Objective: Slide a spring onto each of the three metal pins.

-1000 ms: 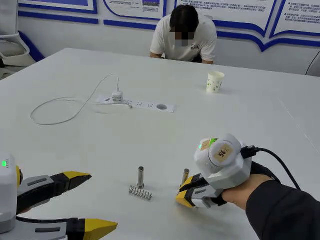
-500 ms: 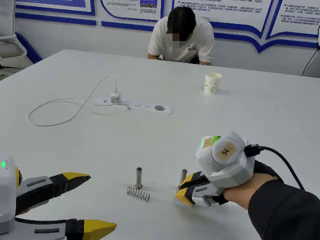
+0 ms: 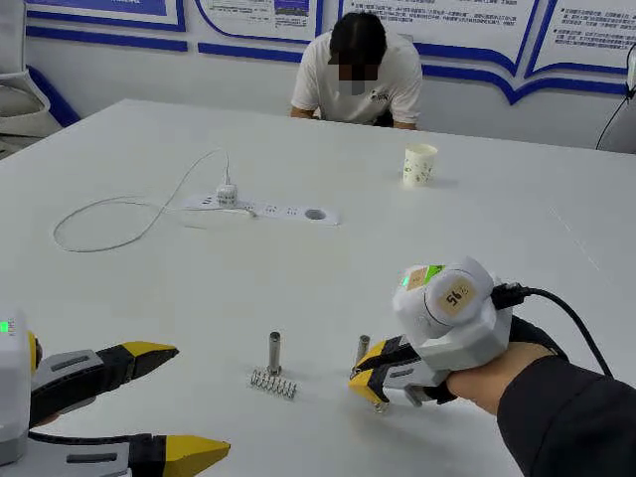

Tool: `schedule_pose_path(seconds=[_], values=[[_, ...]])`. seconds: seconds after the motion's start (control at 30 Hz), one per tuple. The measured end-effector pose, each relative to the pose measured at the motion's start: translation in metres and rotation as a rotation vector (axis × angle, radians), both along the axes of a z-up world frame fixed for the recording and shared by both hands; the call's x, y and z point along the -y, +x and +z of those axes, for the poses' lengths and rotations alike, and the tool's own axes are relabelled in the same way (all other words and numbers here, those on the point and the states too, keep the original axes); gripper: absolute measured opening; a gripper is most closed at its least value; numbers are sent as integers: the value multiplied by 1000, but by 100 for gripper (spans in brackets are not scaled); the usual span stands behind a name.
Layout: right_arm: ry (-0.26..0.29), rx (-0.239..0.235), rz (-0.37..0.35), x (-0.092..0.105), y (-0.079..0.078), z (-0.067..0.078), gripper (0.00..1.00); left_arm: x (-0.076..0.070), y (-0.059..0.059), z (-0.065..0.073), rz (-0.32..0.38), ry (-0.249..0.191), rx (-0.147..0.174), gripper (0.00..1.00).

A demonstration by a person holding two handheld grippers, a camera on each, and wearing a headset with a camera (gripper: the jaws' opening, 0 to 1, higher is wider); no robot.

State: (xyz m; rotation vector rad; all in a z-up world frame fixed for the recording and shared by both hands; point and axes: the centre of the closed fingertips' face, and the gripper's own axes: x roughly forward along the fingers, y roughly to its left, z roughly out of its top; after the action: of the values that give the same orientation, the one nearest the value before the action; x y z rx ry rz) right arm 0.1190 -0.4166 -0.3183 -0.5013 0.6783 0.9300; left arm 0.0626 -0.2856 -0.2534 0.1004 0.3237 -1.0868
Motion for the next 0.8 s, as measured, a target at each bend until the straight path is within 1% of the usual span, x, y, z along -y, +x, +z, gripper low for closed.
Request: schedule_pose_path(seconds=[0.37, 0.6, 0.8], values=[[10, 9, -7, 0, -1, 4, 12, 0, 0, 0, -1, 0, 3, 72], [26, 16, -16, 0, -1, 8, 12, 0, 0, 0, -2, 1, 3, 72], [31, 17, -23, 0, -2, 9, 12, 0, 0, 0, -3, 2, 4, 72]])
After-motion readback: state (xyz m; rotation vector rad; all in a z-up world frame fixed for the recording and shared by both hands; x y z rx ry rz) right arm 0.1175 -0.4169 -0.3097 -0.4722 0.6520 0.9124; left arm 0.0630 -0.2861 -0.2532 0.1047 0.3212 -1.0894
